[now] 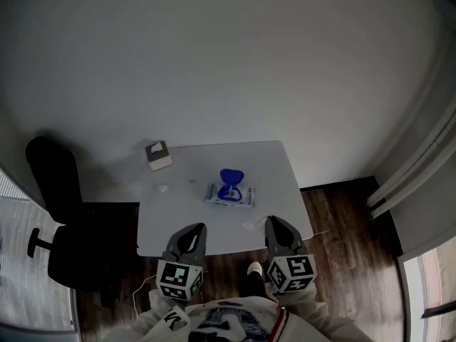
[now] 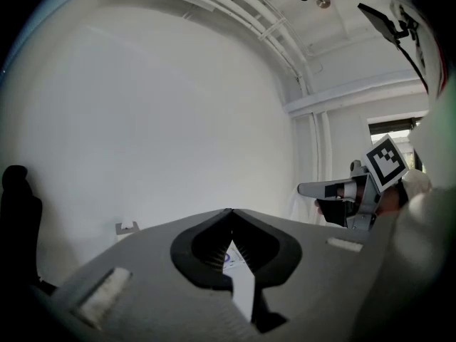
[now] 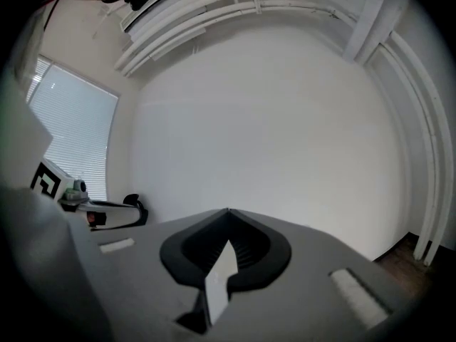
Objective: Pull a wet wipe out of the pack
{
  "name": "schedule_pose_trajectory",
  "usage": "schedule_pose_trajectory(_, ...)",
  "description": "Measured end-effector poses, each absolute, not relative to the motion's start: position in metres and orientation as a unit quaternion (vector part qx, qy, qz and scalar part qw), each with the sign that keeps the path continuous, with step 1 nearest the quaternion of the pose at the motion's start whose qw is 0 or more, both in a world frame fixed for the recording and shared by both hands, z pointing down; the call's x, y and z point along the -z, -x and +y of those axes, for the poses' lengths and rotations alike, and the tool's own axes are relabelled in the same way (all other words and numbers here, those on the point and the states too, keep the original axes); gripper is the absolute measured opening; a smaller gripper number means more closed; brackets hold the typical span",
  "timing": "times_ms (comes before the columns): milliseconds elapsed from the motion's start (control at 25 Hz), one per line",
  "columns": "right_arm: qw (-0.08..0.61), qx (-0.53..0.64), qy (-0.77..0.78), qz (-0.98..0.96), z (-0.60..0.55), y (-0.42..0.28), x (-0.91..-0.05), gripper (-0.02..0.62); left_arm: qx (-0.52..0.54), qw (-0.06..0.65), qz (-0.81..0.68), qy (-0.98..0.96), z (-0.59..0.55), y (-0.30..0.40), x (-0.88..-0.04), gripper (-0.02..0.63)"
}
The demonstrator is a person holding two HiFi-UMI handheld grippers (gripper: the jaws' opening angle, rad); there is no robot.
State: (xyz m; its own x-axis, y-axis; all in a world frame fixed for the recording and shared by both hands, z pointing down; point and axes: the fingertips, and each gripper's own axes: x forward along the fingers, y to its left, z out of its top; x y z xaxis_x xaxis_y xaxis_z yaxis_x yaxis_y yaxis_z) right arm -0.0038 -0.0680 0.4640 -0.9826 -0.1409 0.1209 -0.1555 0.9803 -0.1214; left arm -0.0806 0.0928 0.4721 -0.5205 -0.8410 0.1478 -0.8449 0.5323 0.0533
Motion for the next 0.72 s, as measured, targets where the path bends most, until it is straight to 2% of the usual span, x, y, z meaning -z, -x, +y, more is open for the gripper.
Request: schedule_pose_trajectory(720,0.061,-0.049,-0.048,-0.996,-0.020,-0.039,-0.455,0.006,-0.011,0.073,-0.880,-0.469,0.130,0.034,-0.461,0.005)
